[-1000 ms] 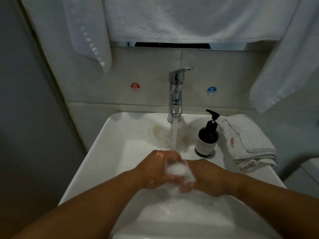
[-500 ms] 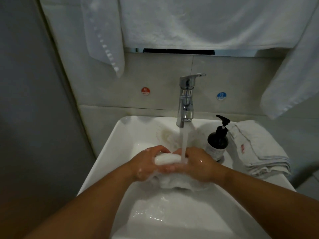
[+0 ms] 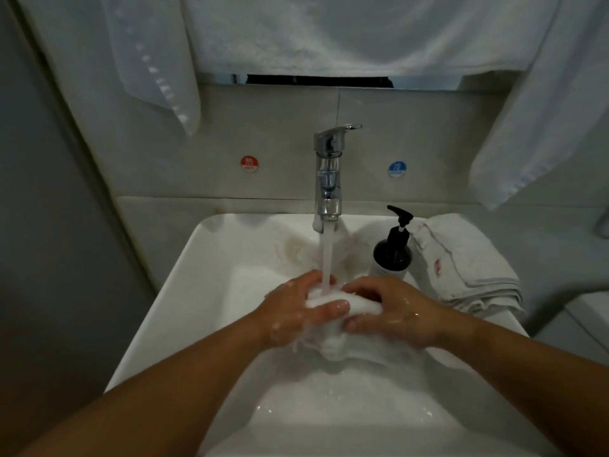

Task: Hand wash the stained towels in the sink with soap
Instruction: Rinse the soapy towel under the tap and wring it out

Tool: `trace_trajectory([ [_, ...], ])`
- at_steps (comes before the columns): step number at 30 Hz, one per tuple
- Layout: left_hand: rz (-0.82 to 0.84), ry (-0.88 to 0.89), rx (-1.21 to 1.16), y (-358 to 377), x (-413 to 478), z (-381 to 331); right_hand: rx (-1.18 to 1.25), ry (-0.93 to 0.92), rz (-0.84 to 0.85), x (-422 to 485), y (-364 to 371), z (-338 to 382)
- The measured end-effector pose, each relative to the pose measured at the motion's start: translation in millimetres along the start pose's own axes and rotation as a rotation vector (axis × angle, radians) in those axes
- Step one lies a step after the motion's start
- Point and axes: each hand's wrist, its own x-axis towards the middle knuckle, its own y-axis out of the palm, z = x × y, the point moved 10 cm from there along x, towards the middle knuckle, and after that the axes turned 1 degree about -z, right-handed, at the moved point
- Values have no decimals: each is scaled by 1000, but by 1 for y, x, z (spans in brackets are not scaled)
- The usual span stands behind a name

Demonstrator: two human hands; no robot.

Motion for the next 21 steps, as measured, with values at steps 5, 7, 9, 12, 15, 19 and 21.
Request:
trace_trajectory([
  [5, 68, -146, -51, -22, -9, 28, -133, -69, -46, 27, 22, 29],
  [7, 3, -106, 18, -35, -10, 25, -217, -62, -62, 31, 25, 37],
  [9, -50, -83, -12, -45, -10, 21, -276, -16, -31, 35, 29, 33],
  [12, -26, -72, 20, -47, -8, 22, -184, 88, 110, 36, 37, 11],
  [15, 6, -96, 10, -47, -10, 26, -89, 141, 137, 28, 38, -1],
  [19, -20, -146, 195, -49, -10, 26, 147, 149, 94, 27, 37, -5],
  [21, 87, -186, 266, -38, -13, 27, 257, 123, 114, 26, 38, -3],
])
